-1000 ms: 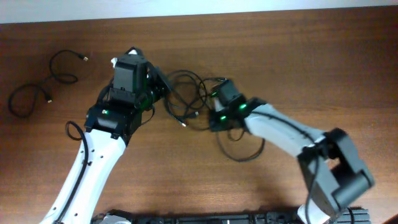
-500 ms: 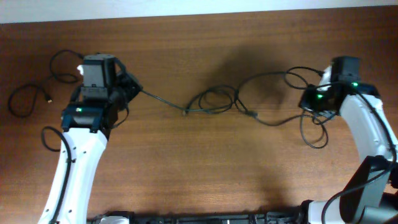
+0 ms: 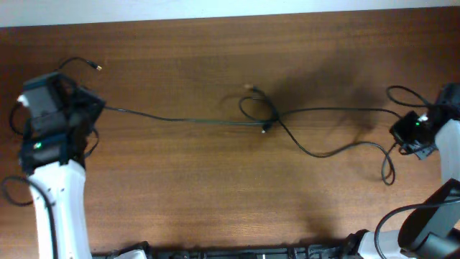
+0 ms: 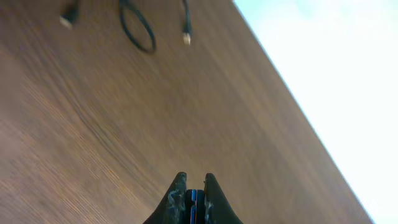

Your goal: Untangle cables

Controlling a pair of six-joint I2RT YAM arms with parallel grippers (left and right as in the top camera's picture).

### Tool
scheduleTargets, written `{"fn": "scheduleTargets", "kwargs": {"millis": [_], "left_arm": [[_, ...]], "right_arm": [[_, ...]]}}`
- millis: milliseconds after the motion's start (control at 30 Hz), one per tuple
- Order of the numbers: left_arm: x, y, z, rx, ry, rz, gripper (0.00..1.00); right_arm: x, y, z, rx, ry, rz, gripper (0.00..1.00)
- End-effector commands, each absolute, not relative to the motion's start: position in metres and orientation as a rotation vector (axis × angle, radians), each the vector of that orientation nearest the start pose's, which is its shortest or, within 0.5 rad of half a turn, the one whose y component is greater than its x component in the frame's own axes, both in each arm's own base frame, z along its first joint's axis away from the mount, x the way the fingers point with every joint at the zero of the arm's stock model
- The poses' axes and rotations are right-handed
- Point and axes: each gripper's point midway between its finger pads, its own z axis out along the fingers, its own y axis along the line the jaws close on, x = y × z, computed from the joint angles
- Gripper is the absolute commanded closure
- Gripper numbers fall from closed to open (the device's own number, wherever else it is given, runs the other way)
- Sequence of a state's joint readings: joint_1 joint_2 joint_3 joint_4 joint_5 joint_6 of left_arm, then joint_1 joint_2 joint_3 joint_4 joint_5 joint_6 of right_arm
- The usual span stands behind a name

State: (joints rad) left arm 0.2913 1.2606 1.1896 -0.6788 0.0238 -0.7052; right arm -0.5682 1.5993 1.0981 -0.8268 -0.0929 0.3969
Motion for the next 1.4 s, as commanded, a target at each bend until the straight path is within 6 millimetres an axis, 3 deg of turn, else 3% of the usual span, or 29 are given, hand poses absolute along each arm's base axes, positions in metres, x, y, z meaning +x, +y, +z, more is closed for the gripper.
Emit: {"fn": "scheduleTargets", "kwargs": {"millis": [0, 167, 333, 700, 767, 800, 867, 967, 1067, 1200, 1300, 1367], "left_arm": [[0.334, 0.126, 0.277, -1.046, 1.951, -0.142, 1.00], [0.296, 0.164, 0.314, -1.091, 1.788, 0.048, 0.96], [0.269, 0.182, 0.334, -1.140, 1.681, 0.123, 0.98], [0.249, 0.206, 0.336, -1.216, 1.619, 0.182, 0.98], [0.250, 0.203, 0.333, -1.214, 1.641, 0.157, 0.98], [0.258, 0.191, 0.327, -1.184, 1.690, 0.072, 0.99], [0.272, 0.171, 0.319, -1.128, 1.764, -0.077, 1.00], [0.296, 0.133, 0.305, -1.026, 1.882, -0.338, 1.00], [0.315, 0.103, 0.289, -0.962, 1.985, -0.500, 1.00], [0.338, 0.060, 0.251, -0.905, 2.169, -0.621, 1.00], [0.350, 0.035, 0.229, -0.866, 2.273, -0.667, 1.00], [0.358, 0.018, 0.206, -0.848, 2.360, -0.681, 1.00]], "right_arm": [[0.274, -0.185, 0.072, 1.481, 2.503, 0.050, 0.96], [0.261, -0.193, 0.069, 1.572, 2.479, -0.006, 0.96], [0.259, -0.192, 0.068, 1.602, 2.475, -0.005, 0.96], [0.259, -0.191, 0.064, 1.608, 2.484, -0.003, 0.96], [0.264, -0.184, 0.064, 1.597, 2.489, 0.064, 0.95], [0.279, -0.161, 0.067, 1.552, 2.499, 0.270, 0.92], [0.298, -0.131, 0.073, 1.374, 2.551, 0.466, 0.92], [0.321, -0.080, 0.081, 1.042, 2.649, 0.634, 0.92], [0.336, -0.031, 0.083, 0.800, 2.725, 0.668, 0.89], [0.364, 0.054, 0.093, 0.378, 2.723, 0.699, 0.84], [0.382, 0.092, 0.103, 0.215, 2.649, 0.700, 0.80], [0.389, 0.099, 0.103, 0.277, 2.631, 0.634, 0.72]]}}
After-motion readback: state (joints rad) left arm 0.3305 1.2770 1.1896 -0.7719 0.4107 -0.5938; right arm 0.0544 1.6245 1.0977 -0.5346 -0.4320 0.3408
